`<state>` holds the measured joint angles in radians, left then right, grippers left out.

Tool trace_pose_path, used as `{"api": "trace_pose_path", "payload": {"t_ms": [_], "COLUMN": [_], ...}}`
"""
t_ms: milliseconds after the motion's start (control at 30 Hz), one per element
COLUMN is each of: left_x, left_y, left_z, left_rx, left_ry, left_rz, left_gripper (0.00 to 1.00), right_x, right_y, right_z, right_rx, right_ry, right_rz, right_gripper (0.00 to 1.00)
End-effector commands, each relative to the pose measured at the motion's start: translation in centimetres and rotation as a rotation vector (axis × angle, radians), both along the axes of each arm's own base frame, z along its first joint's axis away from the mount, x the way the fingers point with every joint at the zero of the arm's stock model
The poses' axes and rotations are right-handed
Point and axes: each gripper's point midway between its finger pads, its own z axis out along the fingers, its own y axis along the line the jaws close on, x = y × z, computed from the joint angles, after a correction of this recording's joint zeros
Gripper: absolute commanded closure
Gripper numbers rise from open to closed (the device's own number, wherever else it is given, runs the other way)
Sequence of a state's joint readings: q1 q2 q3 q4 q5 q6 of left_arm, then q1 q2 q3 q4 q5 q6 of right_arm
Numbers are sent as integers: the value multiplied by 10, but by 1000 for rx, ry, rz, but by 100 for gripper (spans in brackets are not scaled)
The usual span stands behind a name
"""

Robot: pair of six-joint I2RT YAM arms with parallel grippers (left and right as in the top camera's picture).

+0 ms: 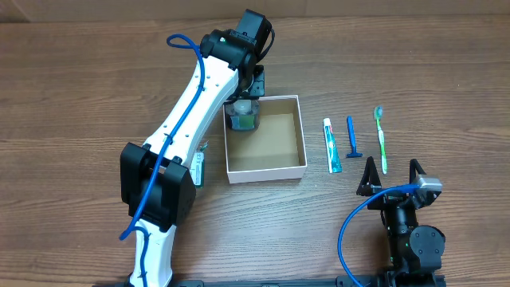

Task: Pack container
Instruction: 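Carry soap bottle into the box's back-left corner and release, then move left gripper down onto the green Dettol soap bar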

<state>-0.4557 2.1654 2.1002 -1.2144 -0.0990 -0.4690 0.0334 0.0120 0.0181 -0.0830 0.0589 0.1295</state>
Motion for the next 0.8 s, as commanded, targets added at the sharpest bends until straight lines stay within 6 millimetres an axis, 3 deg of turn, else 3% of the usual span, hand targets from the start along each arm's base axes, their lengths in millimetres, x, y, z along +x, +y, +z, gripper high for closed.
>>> {"api": "trace_pose_path", "payload": {"t_ms": [0, 267, 600, 767], "left_x": [0, 0, 25, 40], "left_y": [9, 12, 41, 46], "left_z": [20, 20, 32, 44], "left_rx": [-1, 9, -27, -119], "left_ry": [-37, -39, -91, -121], "left_rz": [18, 20, 95, 42], "left_gripper": [57, 54, 48, 47], "right_x": [0, 0, 0, 0], "right_y": [-1, -1, -1, -1], "right_z": [-2, -2, -2, -2], "right_rx": [-6, -6, -6, -6], "right_ry": [-4, -4, -4, -4], "right_rz": [-6, -5, -6, -6], "right_gripper": [0, 0, 0, 0]}}
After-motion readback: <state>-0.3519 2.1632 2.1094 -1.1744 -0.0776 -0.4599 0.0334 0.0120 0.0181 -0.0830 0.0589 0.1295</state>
